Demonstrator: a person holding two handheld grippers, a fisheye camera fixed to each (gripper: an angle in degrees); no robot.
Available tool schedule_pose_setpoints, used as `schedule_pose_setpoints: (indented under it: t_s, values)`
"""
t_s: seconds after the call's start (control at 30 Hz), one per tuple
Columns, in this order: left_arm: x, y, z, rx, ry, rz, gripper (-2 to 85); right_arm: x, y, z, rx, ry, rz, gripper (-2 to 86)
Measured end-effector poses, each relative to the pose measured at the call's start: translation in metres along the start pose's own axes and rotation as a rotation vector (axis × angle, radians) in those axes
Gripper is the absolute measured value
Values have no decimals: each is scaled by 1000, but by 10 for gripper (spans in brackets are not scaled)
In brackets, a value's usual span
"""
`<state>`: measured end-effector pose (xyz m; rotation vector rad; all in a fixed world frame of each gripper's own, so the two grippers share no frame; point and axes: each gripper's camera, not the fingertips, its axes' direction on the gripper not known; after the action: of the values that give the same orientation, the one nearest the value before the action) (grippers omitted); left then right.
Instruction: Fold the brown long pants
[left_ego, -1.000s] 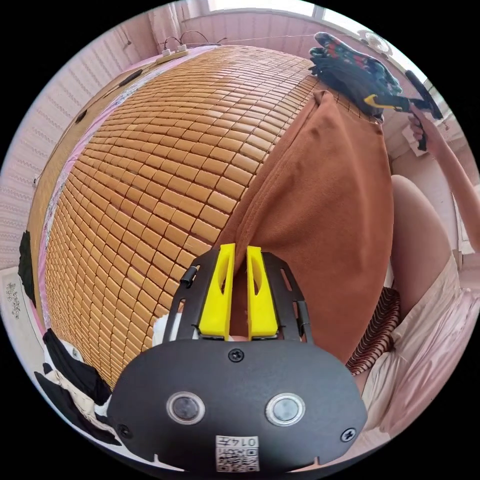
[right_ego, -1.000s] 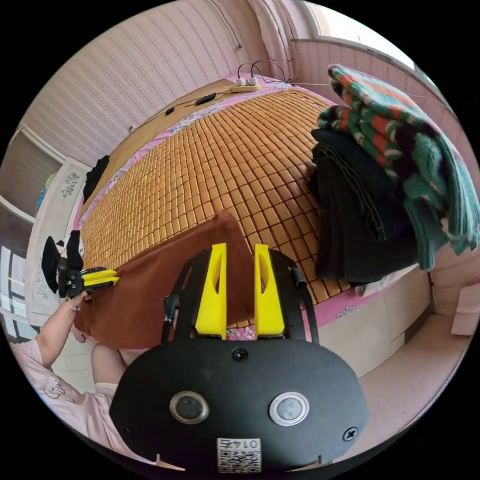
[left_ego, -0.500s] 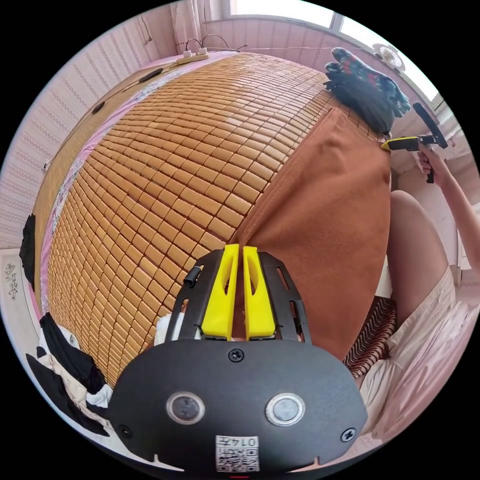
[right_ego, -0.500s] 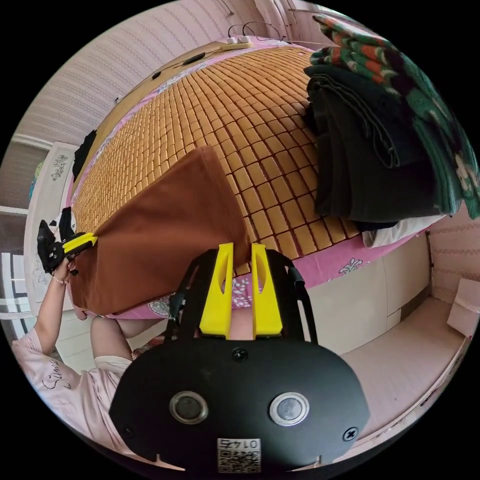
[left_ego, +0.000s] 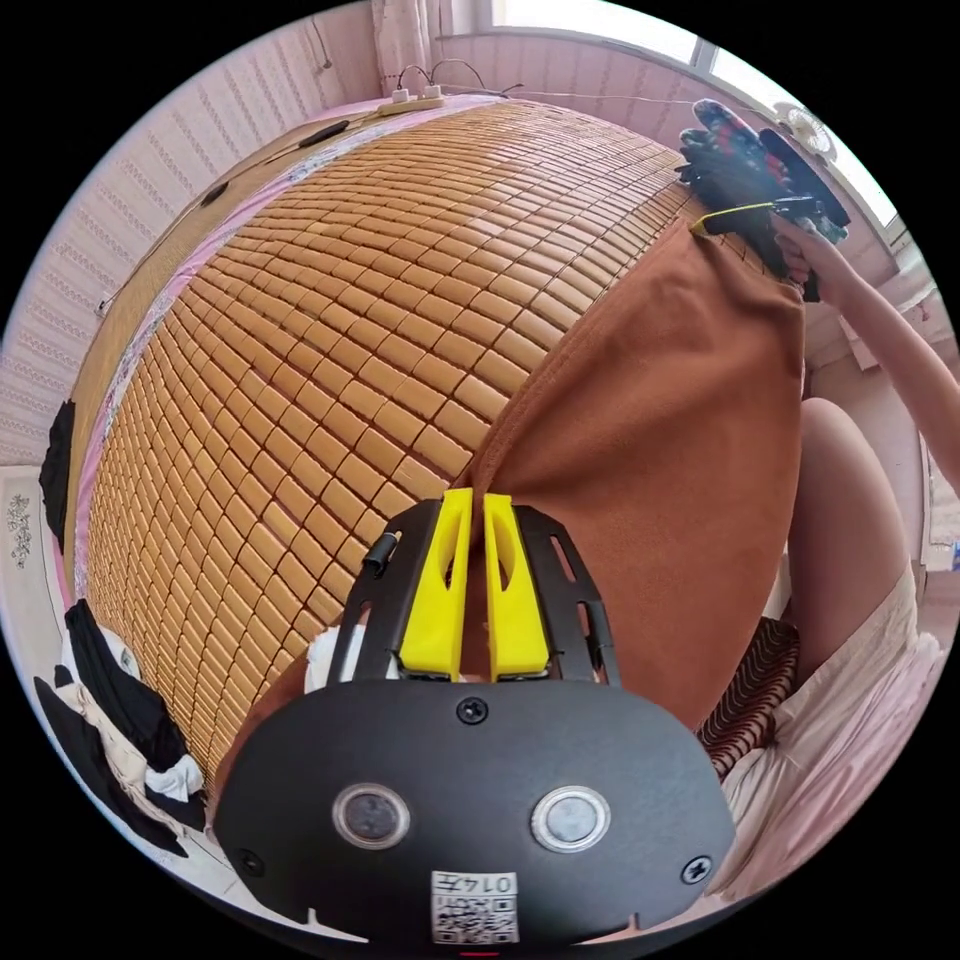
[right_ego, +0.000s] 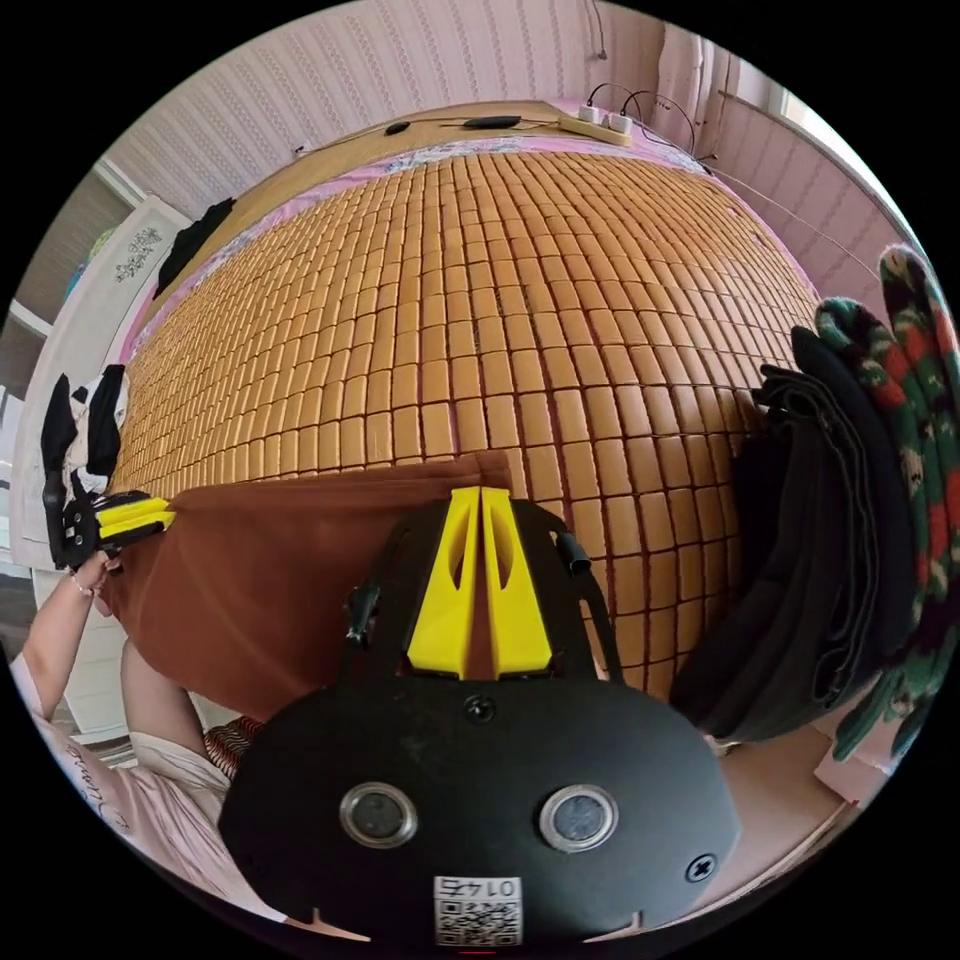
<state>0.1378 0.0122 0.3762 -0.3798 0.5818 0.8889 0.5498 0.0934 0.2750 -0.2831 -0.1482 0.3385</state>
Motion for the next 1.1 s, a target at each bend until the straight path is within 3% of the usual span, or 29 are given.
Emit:
schedule_pose_setpoints:
  t_s: [0.13,0.2,0.27,0.3,0.47,0.73,0.83,0.97,1.1]
  values:
    - [-12,27,-30,44,-27,-43,37,-5,71,-21,69,-24,34,-8]
    - [-6,46,-54,105,-11,-16,33,-11,102,-12,58,-120,27,-6]
    - [14,71,-75,135,56,53,26,-17,120,14,-32,-95,27,-5]
    - [20,77,-77,132,82,68,25,-18,129,32,-72,10,39,-4]
    - [47,124,-58,-6,222,81,13,-4,150,64,-10,-101,131,-4]
    - [12,186,-83,26,287,-24,-3,-52,143,114,-98,75,-2,-7]
    - [-27,239,-116,133,327,-167,4,-99,136,107,-14,115,-135,-5]
    - [-99,352,-171,295,248,-392,42,-198,102,120,61,-148,-418,16]
    - [-154,457,-209,302,96,-547,84,-384,57,157,68,-529,-827,85]
